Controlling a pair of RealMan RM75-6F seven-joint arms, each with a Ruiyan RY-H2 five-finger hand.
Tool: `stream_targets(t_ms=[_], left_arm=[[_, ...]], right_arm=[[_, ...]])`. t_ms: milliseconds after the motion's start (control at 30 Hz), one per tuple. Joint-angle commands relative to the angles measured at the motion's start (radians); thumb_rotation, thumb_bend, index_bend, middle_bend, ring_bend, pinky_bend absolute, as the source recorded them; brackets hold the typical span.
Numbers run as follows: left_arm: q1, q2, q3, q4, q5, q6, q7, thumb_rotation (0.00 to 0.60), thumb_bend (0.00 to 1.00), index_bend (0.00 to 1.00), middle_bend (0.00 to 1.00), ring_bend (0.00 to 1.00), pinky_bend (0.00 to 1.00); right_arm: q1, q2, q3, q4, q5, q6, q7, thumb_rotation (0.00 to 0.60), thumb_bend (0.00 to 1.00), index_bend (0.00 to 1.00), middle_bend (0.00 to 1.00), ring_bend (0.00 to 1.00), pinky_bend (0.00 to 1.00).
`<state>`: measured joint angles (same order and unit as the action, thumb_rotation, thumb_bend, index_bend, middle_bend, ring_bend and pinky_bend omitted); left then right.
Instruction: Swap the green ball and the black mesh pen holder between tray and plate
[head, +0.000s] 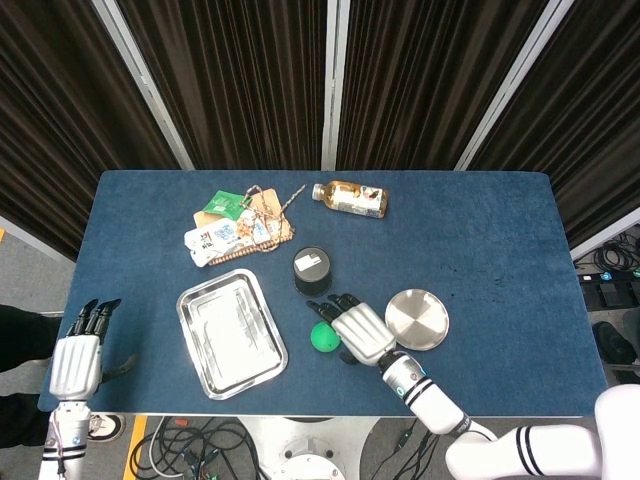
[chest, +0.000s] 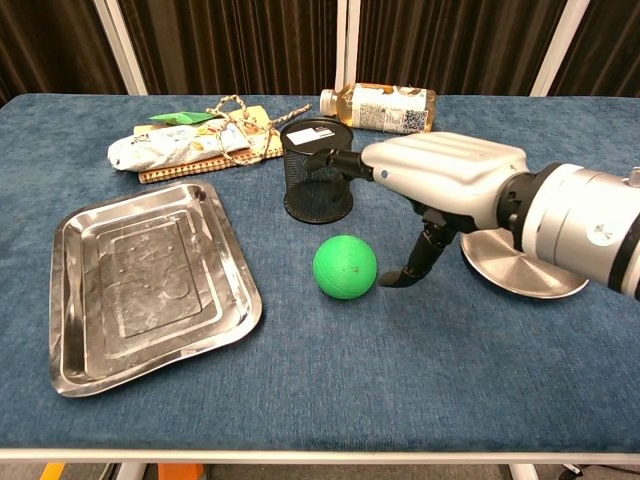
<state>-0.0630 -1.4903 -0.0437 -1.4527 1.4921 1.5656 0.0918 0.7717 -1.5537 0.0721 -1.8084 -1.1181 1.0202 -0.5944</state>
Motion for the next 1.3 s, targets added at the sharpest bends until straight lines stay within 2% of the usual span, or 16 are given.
stream_targets(t_ms=[33,233,400,500,633,700,1100,1300], left_arm=[[0.002,0.000,0.002,0.004,0.001,-0.001,-0.004,0.600,0.09,0.13,0.16,0.08,0.30],[0.005,-0.004,-0.001,0.014,-0.003,-0.004,-0.015,0.600,0.09,0.13,0.15,0.08,0.30],[0.006,-0.004,-0.003,0.020,-0.008,-0.008,-0.021,0.600,0.09,0.13,0.15,0.08,0.30],[0.008,-0.005,-0.003,0.023,-0.010,-0.010,-0.026,0.600,0.09,0.13,0.16,0.08,0.30],[0.010,-0.005,-0.005,0.027,-0.014,-0.012,-0.030,0.600,0.09,0.14,0.15,0.08,0.30],[0.009,-0.005,-0.006,0.029,-0.017,-0.015,-0.034,0.600,0.09,0.14,0.15,0.08,0.30],[0.010,-0.005,-0.010,0.034,-0.024,-0.022,-0.034,0.600,0.09,0.14,0.15,0.08,0.30],[0.012,-0.005,-0.009,0.034,-0.023,-0.021,-0.037,0.600,0.09,0.14,0.16,0.08,0.30]], right_arm=[[0.014,-0.024,0.004,0.014,0.042,-0.012,-0.036,0.600,0.10,0.06,0.21,0.12,0.19],[0.035,-0.059,0.008,0.045,0.101,-0.038,-0.061,0.600,0.10,0.06,0.21,0.12,0.21],[0.044,-0.081,0.006,0.066,0.120,-0.047,-0.067,0.600,0.13,0.10,0.22,0.16,0.29],[0.051,-0.097,0.009,0.080,0.124,-0.049,-0.066,0.600,0.16,0.14,0.24,0.21,0.38],[0.051,-0.108,0.007,0.089,0.119,-0.041,-0.064,0.600,0.21,0.26,0.30,0.29,0.54],[0.051,-0.109,0.004,0.092,0.123,-0.041,-0.067,0.600,0.22,0.29,0.31,0.30,0.59],[0.039,-0.113,0.002,0.094,0.092,-0.010,-0.045,0.600,0.29,0.46,0.40,0.40,0.68],[-0.005,-0.039,-0.002,0.009,-0.006,0.074,-0.009,0.600,0.30,0.47,0.41,0.40,0.68]])
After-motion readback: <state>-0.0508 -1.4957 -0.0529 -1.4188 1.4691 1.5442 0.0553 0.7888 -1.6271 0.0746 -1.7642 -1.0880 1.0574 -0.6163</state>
